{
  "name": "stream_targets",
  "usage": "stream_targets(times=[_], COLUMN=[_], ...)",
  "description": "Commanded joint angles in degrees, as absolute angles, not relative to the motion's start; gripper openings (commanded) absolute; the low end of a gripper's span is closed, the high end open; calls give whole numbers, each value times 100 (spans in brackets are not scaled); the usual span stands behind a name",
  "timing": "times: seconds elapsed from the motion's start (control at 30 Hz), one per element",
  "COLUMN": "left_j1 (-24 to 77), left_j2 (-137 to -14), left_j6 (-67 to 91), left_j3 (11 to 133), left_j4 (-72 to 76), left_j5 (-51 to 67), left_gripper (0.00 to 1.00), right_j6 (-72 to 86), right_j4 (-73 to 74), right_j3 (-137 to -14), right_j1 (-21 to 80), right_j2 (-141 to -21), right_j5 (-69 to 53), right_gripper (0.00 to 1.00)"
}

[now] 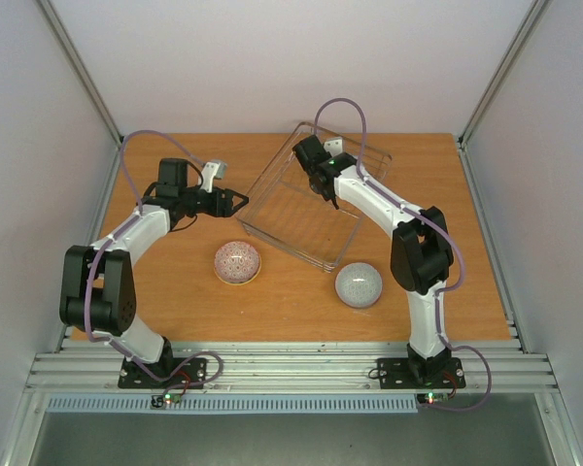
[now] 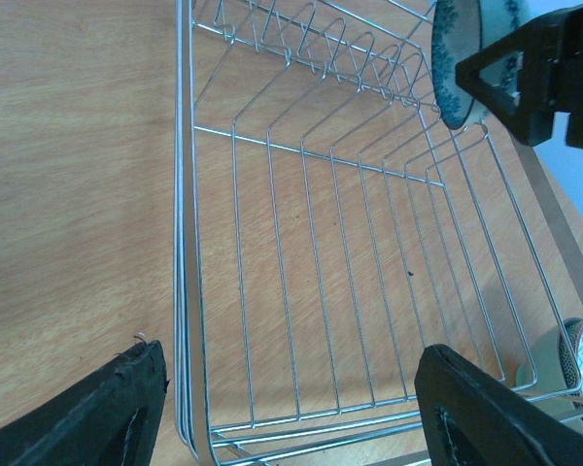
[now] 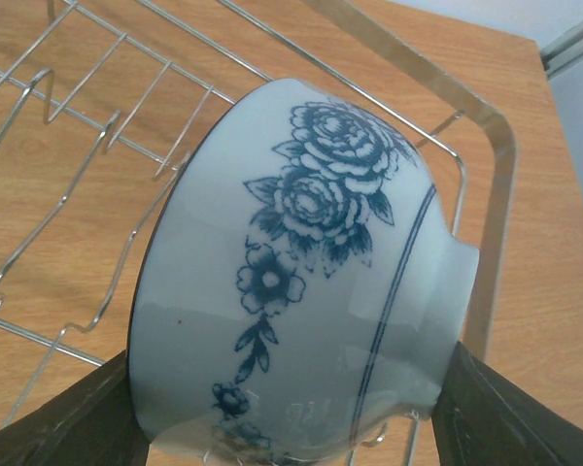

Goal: Load the bowls into the dish rack

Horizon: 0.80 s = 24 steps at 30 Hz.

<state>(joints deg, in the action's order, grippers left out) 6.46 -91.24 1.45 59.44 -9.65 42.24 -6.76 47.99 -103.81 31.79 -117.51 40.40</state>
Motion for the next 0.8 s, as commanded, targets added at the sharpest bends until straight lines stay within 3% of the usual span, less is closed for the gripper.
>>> stream_targets(times=[0.0, 0.23, 0.33, 0.47, 0.6, 0.63, 0.77], left_j1=[646, 642, 642, 642, 642, 642, 649], left_j2=[-9220, -9241, -9270, -9343, -9436, -9459, -9591], left_j6=[88, 73, 69, 70, 88, 94, 161], left_j3=[5977, 5977, 5984, 6001, 6036, 6038, 6082], left_j4=[-831, -833, -830, -851, -861, -854, -827], left_j5=[4296, 4286, 4272, 4258, 4259, 4261, 4317], left_gripper=[71, 71, 71, 71, 71, 71, 70], right_j6=[-746, -732, -750, -879, -1015, -1053, -1177], right_j4=[4626, 4649, 4643, 4420, 4069, 3998, 3660], right_j3=[-10693, -10890, -10919, -10797, -10458, -10382, -9979], right_j1=[3105, 3024, 3005, 3006, 3006, 3006, 3006], right_j2=[-11893, -12235, -12350, -12331, -12092, -12022, -11625], right_j5=[4052, 3866, 3799, 3616, 3481, 3421, 3275], right_gripper=[1, 4, 24, 63, 93, 98, 99])
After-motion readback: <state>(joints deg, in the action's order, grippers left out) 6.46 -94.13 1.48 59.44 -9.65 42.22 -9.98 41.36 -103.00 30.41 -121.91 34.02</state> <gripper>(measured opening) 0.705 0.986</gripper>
